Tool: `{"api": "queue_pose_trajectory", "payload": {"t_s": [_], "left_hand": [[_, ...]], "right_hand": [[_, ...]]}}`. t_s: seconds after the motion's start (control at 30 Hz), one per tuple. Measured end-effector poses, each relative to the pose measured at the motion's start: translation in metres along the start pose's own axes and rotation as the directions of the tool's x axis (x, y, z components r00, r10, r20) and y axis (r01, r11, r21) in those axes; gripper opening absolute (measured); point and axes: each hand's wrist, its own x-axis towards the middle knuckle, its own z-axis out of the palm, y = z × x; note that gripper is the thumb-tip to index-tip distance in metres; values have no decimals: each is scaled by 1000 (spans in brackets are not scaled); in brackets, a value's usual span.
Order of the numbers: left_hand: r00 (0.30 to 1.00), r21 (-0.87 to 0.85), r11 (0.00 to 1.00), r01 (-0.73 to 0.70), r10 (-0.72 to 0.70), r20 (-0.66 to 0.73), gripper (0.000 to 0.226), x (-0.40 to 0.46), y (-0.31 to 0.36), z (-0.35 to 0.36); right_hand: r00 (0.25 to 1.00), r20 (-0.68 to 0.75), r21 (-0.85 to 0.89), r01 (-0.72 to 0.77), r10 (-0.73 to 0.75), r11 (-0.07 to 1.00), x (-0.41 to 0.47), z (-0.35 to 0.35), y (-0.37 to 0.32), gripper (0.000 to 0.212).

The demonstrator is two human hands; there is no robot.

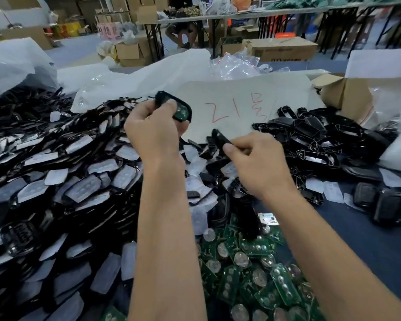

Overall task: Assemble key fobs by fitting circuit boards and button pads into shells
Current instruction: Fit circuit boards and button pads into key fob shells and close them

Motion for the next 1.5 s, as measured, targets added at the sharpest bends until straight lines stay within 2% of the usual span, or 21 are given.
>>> {"api": "queue_pose_trajectory", "payload": {"t_s": [0.1,0.17,0.23,0.3,0.37,0.4,0.47,0.53,0.6,0.7,0.8,0.87,0.97,1.13,1.23,1.4,1.47,1.5], "left_hand": [[965,210,974,79,-127,228,18,-14,-32,26],[884,408,910,67,-244,399,20,-25,-60,38],[803,588,806,-68,-305,511,21,-35,-87,44],[754,700,668,-254,-317,576,25,-44,-106,47],[741,732,570,-374,-292,605,28,-48,-116,47],[739,724,558,-405,-266,619,28,-50,-118,47],[748,678,591,-437,-181,639,27,-50,-120,45],[753,584,706,-401,-108,648,21,-49,-118,44],[734,425,869,-253,-114,670,12,-51,-111,45],[698,230,970,-74,-114,707,14,-57,-105,49],[708,181,983,-4,-125,695,14,-60,-106,51],[702,196,980,25,-157,694,12,-59,-106,50],[699,224,971,77,-213,683,14,-56,-106,47],[660,214,970,117,-237,713,23,-51,-104,42],[631,212,969,129,-246,736,29,-49,-100,39],[581,203,970,131,-241,777,11,-50,-91,39],[584,193,971,140,-238,776,6,-52,-88,42],[602,191,972,139,-236,762,5,-54,-87,43]], "right_hand": [[976,-105,266,-156,190,951,2,-40,51,15],[944,-125,420,-228,305,878,-1,-60,76,15],[920,-118,501,-269,373,822,-4,-72,89,14],[925,-96,558,-257,369,789,-6,-79,94,19],[943,-83,605,-209,322,768,-6,-81,94,22],[950,-75,628,-191,302,755,-6,-82,92,23],[959,-58,649,-175,277,740,-6,-83,90,23],[963,-49,674,-164,265,720,-5,-83,90,22],[968,-33,684,-158,247,712,-4,-82,90,17],[979,35,661,-173,200,731,-4,-80,89,12],[975,74,660,-207,212,722,-4,-81,89,8],[968,108,705,-236,228,669,-4,-83,89,7],[965,133,780,-243,227,577,-4,-83,87,14],[979,125,806,-195,162,558,-6,-80,83,32],[982,139,859,-182,125,478,-7,-75,81,36],[971,215,909,-237,101,343,-6,-71,80,41],[971,214,905,-237,105,352,-5,-74,81,42],[975,187,892,-218,116,396,-5,-76,82,41]]}}
